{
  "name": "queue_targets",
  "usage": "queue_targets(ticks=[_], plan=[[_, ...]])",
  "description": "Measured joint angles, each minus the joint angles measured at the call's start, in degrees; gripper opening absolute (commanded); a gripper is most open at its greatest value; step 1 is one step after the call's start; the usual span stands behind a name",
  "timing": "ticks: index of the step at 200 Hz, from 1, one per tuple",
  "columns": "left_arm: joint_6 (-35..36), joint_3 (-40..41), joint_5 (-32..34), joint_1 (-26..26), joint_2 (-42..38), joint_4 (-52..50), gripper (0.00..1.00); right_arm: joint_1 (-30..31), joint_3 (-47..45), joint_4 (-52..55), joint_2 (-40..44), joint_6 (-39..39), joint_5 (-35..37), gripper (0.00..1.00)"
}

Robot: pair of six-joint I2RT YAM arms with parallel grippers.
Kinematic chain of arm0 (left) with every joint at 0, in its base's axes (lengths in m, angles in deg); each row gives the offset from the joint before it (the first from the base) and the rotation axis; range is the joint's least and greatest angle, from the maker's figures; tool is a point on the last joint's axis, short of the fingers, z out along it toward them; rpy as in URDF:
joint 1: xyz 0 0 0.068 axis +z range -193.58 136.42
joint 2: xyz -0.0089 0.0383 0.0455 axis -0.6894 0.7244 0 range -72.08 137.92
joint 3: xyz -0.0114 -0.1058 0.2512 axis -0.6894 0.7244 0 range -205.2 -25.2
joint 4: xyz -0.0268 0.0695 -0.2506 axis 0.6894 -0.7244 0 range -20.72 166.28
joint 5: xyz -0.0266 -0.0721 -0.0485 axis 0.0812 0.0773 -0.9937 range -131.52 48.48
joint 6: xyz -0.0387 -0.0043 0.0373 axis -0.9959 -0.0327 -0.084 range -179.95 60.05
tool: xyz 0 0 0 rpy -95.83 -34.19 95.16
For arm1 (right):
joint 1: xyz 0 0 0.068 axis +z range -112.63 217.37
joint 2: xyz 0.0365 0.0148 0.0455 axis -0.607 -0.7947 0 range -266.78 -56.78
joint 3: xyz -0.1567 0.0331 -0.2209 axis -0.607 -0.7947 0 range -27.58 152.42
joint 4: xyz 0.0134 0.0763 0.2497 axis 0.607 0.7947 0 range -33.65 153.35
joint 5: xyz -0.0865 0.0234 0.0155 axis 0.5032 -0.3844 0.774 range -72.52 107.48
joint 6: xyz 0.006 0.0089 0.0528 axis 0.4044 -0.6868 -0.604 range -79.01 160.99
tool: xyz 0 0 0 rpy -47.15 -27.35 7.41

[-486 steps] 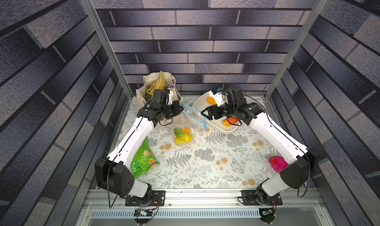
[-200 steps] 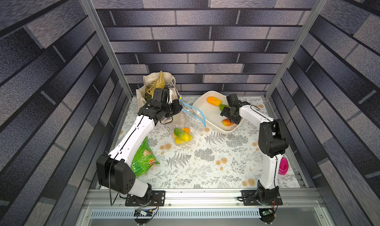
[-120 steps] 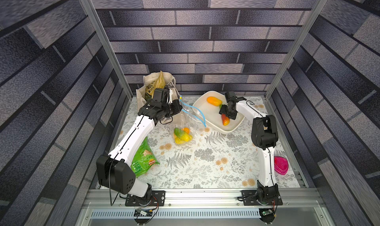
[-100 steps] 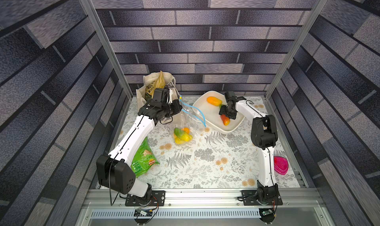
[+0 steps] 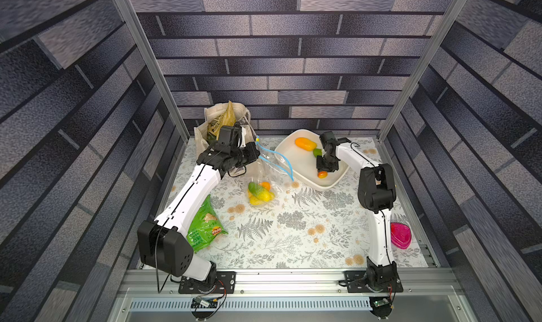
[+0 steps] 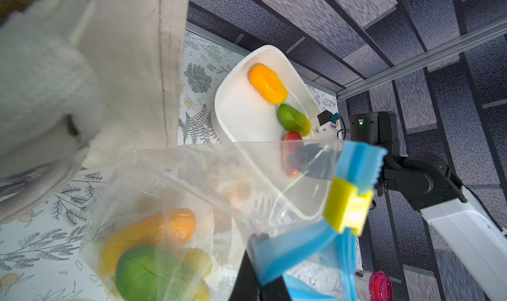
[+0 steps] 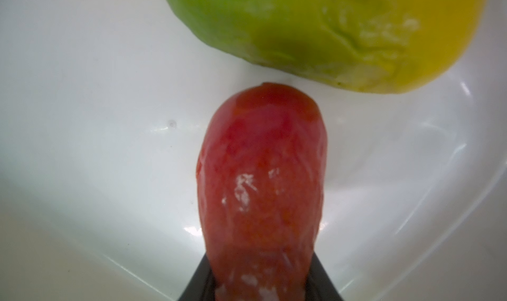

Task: Place the mango in a zip-top bag and seal the zipper
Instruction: Pick up the mango from the basket, then place the mango in the zipper food storage bag.

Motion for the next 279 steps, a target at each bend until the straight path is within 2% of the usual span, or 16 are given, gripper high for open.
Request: queue_targets(ticks=[22,49,70,93,109,132,183,246,279], plan=[[0.0,0.0,0.2,-0.3,0.0,-0.2,0.00,0.2,-3.6,-2.2,6.8,0.6,-2.3,0.21],[0.0,-0.3,0.4,-0.4,0.0,-0.6,0.00,2.4,-11.5,-9.6,24.8,0.9,-6.9,0.21],[0.0,-1.4,0.6,-0.4,0.1,-1.5,0.00,9.3,-17.6,-20.7,39.4,1.6,-12.9,0.21],[0.0,-3.7,0.5,-0.5,0.9,-2.1,0.00,17.4,-22.3,-31.8,46.5,3.5,-21.0,0.22],[0.0,-5.0,0.0,-0.5,1.5,-2.3,0.00,19.6,-23.5,-36.3,46.0,5.3,-25.3,0.21],[0.0,-6.1,-0.7,-0.5,1.6,-3.0,0.00,19.8,-23.5,-39.9,40.8,8.3,-28.3,0.22],[0.0,-8.9,-2.4,-0.7,1.5,-4.5,0.00,19.8,-20.4,-40.8,32.3,14.4,-32.8,0.27],[0.0,-8.9,-3.3,-0.7,0.5,-5.9,0.00,19.8,-12.9,-31.6,30.9,26.6,-29.4,0.30],[0.0,-8.6,-3.4,-0.7,-0.8,-5.9,0.00,19.8,-11.7,-28.2,29.4,31.8,-30.9,0.32]])
